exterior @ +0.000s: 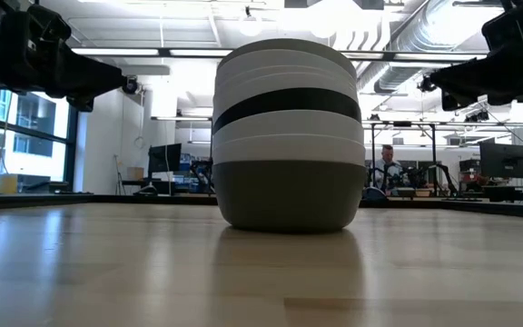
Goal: Nest bowls inside each other
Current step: Return to Home Position
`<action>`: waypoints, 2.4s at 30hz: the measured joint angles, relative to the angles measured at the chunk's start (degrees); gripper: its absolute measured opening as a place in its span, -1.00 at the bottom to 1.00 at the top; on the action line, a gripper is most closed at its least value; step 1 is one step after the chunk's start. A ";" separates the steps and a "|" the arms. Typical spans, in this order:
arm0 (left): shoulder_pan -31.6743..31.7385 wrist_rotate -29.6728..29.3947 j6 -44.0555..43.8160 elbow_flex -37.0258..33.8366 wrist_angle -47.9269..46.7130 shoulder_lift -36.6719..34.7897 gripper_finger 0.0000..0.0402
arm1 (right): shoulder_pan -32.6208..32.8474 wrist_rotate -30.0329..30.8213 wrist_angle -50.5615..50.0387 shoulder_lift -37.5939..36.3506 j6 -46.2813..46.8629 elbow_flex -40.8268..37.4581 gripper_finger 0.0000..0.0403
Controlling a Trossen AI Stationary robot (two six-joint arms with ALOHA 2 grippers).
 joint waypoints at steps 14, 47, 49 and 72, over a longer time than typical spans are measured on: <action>0.00 -0.40 2.98 0.00 -0.09 0.00 -0.44 | 0.00 7.00 0.07 0.00 5.35 0.00 -0.68; -0.02 0.60 2.96 -0.02 -0.50 0.00 -0.44 | 0.04 8.67 -4.35 0.13 5.78 0.00 -0.68; -0.02 -0.97 2.93 -0.02 -0.19 0.00 -0.44 | 0.04 7.62 -4.25 0.13 5.75 0.00 -0.68; 0.00 4.81 3.32 -0.02 0.40 0.00 -0.44 | 0.04 -3.91 -2.60 0.09 3.16 0.11 -0.68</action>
